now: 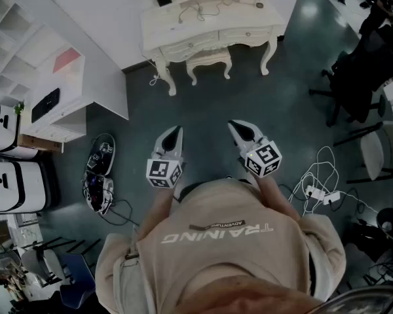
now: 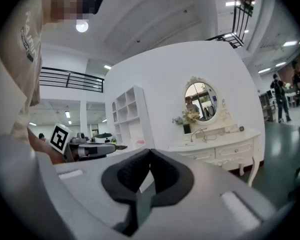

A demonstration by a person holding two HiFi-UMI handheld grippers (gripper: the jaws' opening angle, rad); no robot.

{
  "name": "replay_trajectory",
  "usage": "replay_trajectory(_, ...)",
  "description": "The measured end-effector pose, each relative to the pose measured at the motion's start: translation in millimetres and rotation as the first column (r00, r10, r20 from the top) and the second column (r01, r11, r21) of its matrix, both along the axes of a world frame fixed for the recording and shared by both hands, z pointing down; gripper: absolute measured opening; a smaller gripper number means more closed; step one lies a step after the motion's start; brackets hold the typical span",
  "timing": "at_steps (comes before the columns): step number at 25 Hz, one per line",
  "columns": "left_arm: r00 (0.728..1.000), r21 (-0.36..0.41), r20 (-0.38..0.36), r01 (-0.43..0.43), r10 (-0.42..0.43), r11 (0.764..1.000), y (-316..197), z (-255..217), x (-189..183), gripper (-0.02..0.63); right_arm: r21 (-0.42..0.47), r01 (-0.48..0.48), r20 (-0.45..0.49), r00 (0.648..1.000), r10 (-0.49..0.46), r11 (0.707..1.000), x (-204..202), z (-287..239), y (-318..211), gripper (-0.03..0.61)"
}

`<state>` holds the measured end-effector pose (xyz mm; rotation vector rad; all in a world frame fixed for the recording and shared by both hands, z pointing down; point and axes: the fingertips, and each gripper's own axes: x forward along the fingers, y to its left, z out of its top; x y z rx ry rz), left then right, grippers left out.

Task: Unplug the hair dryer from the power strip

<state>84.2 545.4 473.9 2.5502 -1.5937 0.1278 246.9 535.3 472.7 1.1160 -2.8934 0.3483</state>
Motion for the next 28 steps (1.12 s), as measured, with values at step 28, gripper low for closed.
replay_trajectory(28,0.997,-0.063,-0.072,0.016,-0.021,0.998,-108.3,43.1,-91.7,0.002,-0.113,-0.036,-0.047,0.998,0.031,0.993,-65.4,41.5,-106.5,0.005)
